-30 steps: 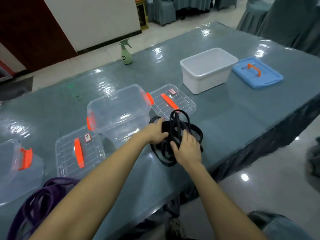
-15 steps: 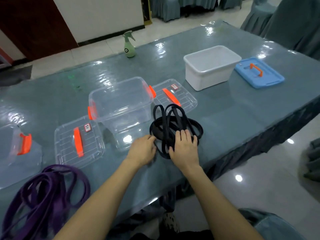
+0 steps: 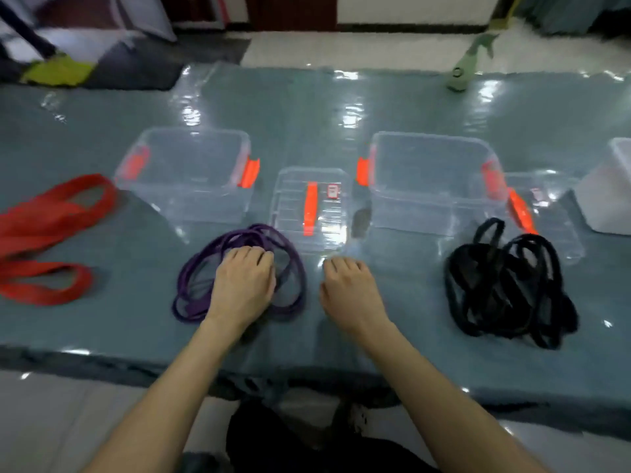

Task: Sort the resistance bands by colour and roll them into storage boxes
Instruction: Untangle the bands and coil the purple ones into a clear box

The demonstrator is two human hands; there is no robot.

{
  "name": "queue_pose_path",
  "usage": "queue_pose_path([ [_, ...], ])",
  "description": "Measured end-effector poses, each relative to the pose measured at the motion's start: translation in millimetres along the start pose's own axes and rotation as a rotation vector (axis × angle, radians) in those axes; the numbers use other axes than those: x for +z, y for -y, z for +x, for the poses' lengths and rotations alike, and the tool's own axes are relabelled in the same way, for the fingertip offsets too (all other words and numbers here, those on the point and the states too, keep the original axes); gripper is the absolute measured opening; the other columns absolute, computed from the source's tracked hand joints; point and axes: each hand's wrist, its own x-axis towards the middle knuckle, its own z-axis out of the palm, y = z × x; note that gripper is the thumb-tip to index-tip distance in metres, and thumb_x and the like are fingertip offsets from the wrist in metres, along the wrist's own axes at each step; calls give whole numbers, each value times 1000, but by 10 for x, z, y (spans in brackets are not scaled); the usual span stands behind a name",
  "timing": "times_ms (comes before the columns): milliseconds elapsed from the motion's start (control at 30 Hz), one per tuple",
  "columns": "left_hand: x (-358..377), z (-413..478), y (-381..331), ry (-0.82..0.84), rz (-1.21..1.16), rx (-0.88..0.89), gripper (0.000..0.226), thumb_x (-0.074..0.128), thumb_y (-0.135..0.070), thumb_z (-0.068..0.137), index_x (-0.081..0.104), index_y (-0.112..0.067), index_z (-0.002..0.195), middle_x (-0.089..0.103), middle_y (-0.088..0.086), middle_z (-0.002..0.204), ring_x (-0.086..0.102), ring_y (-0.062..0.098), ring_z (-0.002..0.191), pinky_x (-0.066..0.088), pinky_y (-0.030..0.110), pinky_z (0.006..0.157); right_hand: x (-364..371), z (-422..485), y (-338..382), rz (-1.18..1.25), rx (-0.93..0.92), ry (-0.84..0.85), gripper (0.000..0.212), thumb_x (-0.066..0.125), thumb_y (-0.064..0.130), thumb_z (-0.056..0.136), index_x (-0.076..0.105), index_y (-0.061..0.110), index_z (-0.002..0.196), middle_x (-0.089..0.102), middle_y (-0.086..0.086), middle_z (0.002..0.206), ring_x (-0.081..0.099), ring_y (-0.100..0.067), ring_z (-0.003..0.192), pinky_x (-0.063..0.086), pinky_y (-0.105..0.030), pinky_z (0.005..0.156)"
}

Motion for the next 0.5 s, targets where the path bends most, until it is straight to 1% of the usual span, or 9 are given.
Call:
queue_pose_path([
  [67, -89, -266, 550, 7, 43, -124, 12, 70, -21, 93, 69, -12, 100, 69, 12, 98, 66, 38, 94, 51, 49, 88, 31, 363, 521, -12, -139, 1, 24, 57, 19, 94, 65, 11, 115, 68, -12, 114, 63, -36, 108, 47, -46, 95],
  [167, -206, -622, 1350, 8, 102, -266, 10, 73, -18, 89, 66, -11, 92, 67, 13, 91, 66, 40, 87, 49, 50, 82, 85, 868, 1311, -3, -292, -27, 26, 57, 19, 94, 66, 8, 116, 70, -15, 115, 63, -38, 109, 47, -48, 97],
  [233, -276, -815, 1893, 41, 132, -348, 10, 74, -15, 89, 65, -11, 89, 65, 15, 88, 65, 40, 84, 48, 51, 80, 127, 1183, 1850, -18, -374, 7, 27, 51, 19, 97, 64, 9, 118, 67, -13, 120, 60, -37, 113, 44, -48, 103],
  [333, -359, -1100, 2660, 77, 145, -450, 9, 69, -18, 92, 68, -10, 95, 67, 16, 93, 65, 40, 90, 48, 53, 83, 204, 1595, 2603, -41, -472, 70, 29, 44, 21, 100, 60, 11, 122, 63, -11, 125, 56, -34, 118, 40, -47, 109],
  [400, -380, -1297, 3130, 79, 156, -504, 14, 64, -23, 92, 67, -11, 96, 66, 15, 94, 65, 40, 91, 49, 53, 84, 291, 1868, 3084, -38, -543, 96, 38, 48, 33, 100, 58, 10, 128, 61, -12, 131, 53, -34, 125, 39, -48, 111],
  [500, -395, -1602, 3741, 98, 189, -591, 13, 59, -25, 90, 64, -14, 91, 66, 13, 91, 65, 38, 87, 49, 50, 80, 499, 2238, 3794, -34, -619, 136, 67, 57, 58, 96, 52, 9, 141, 56, -13, 142, 47, -34, 138, 37, -50, 114],
])
